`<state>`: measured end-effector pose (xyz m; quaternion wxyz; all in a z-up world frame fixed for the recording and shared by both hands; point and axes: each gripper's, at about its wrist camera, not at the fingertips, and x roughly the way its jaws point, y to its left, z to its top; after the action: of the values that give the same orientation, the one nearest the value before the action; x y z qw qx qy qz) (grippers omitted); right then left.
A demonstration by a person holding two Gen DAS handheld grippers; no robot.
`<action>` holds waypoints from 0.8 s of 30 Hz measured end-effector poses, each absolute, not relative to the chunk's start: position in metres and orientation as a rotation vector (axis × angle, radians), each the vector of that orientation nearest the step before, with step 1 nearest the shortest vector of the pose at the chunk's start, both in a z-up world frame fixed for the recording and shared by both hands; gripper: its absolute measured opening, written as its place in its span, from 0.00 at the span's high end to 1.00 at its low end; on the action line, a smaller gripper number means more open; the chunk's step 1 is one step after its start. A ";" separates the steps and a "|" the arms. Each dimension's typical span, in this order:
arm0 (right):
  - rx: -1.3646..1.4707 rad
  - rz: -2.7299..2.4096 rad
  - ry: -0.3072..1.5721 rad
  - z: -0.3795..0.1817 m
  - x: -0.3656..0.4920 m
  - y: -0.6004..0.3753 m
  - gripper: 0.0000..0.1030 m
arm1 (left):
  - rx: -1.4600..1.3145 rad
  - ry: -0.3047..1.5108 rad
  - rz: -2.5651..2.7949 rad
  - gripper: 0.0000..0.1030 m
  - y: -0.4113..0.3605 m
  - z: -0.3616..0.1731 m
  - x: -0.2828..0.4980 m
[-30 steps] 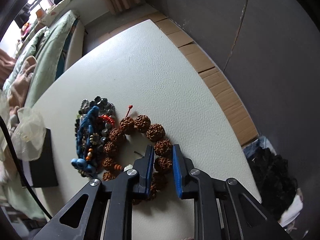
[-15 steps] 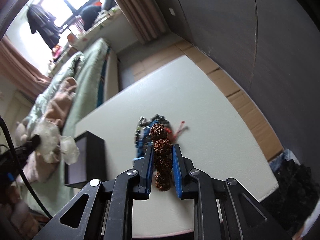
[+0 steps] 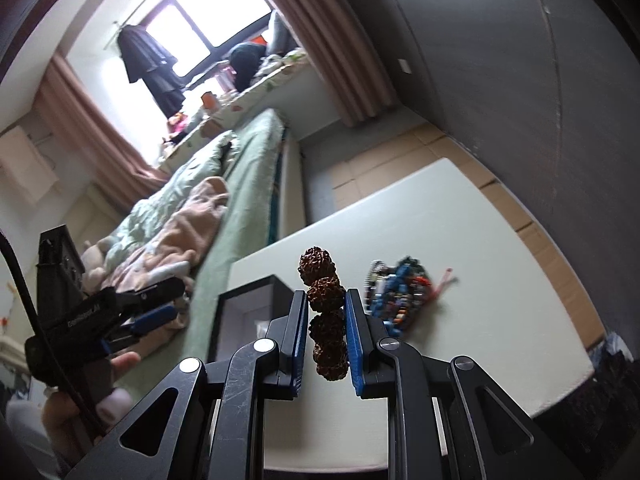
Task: Organize jewelry
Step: 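Carry the brown bead bracelet into the black box and open the right gripper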
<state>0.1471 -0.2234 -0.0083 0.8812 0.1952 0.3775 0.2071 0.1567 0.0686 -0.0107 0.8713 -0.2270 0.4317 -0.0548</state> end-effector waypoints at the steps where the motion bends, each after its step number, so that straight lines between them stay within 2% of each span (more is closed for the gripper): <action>1: 0.401 0.440 0.783 -0.007 0.146 -0.220 0.81 | -0.479 0.900 -0.111 0.18 0.071 -0.010 0.155; 12: 0.270 0.587 0.779 0.016 0.153 -0.163 0.81 | -0.485 0.880 -0.038 0.18 0.108 -0.009 0.132; 24: 0.061 0.560 0.806 0.004 0.164 -0.101 0.81 | -0.500 0.863 -0.014 0.18 0.132 -0.008 0.123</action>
<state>0.1644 -0.1009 0.0041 0.8816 0.0291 0.3868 0.2690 0.1226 0.1315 -0.0083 0.8782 -0.2396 0.4140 -0.0066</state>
